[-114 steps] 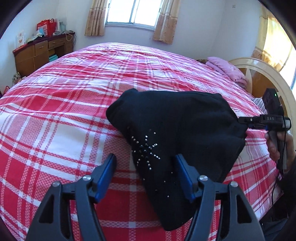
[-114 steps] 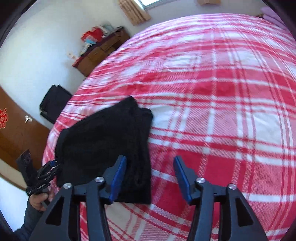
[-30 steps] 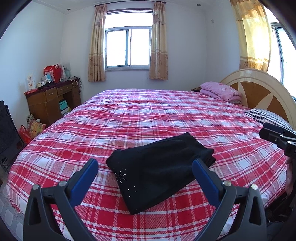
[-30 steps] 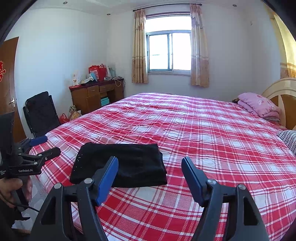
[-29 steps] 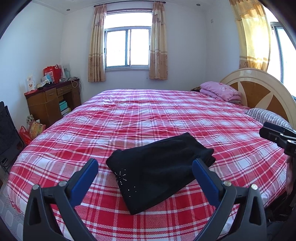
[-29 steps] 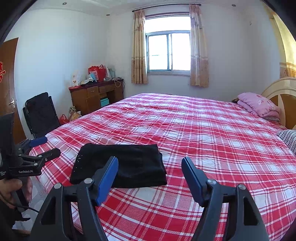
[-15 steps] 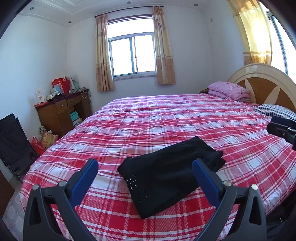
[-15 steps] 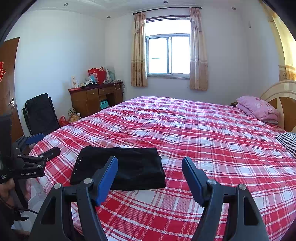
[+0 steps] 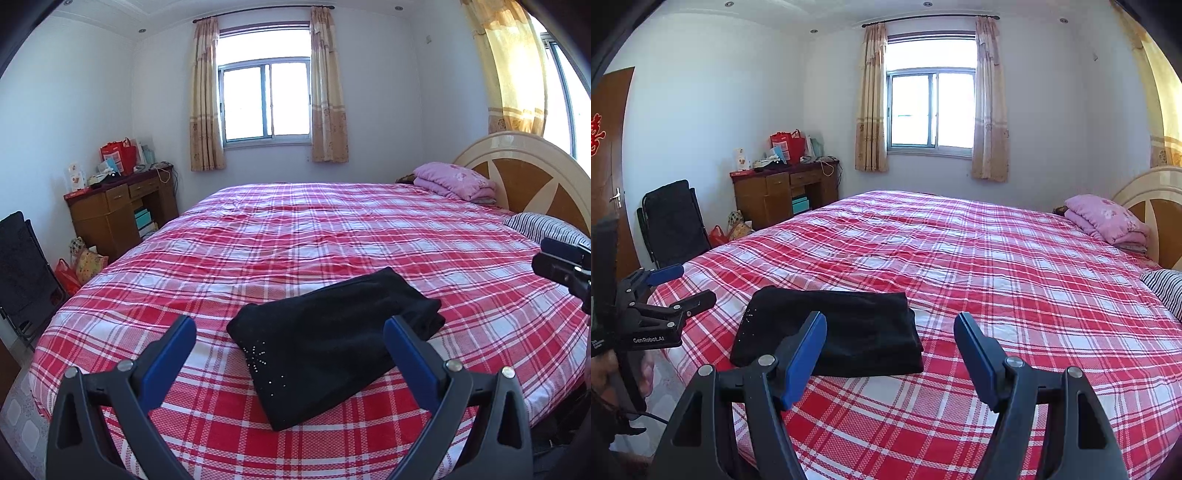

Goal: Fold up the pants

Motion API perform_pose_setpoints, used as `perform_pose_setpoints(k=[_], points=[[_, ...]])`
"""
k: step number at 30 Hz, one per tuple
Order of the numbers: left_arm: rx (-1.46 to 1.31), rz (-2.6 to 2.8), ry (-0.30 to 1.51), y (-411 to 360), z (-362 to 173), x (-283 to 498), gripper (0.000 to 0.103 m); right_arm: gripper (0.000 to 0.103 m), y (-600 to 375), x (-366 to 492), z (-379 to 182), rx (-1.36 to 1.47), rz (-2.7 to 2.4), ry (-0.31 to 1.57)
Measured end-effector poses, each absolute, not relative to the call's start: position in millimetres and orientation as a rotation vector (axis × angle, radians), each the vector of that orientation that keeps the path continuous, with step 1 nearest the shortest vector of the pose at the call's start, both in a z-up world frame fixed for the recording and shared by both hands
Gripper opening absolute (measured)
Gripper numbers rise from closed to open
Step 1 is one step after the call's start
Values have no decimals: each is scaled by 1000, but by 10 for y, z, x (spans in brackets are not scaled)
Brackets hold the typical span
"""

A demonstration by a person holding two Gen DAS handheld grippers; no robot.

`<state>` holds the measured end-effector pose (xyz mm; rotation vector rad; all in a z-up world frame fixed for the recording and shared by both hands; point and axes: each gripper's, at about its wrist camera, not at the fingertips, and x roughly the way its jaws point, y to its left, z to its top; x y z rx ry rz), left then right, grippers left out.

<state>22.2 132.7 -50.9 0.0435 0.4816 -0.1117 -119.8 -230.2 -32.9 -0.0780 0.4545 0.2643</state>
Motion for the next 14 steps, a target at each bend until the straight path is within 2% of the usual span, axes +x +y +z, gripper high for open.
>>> perform_pose_setpoints(k=[14], points=[[53,-89,467,1361,-555,215,103,73,-2225,-1146,-415,-106,272,488]])
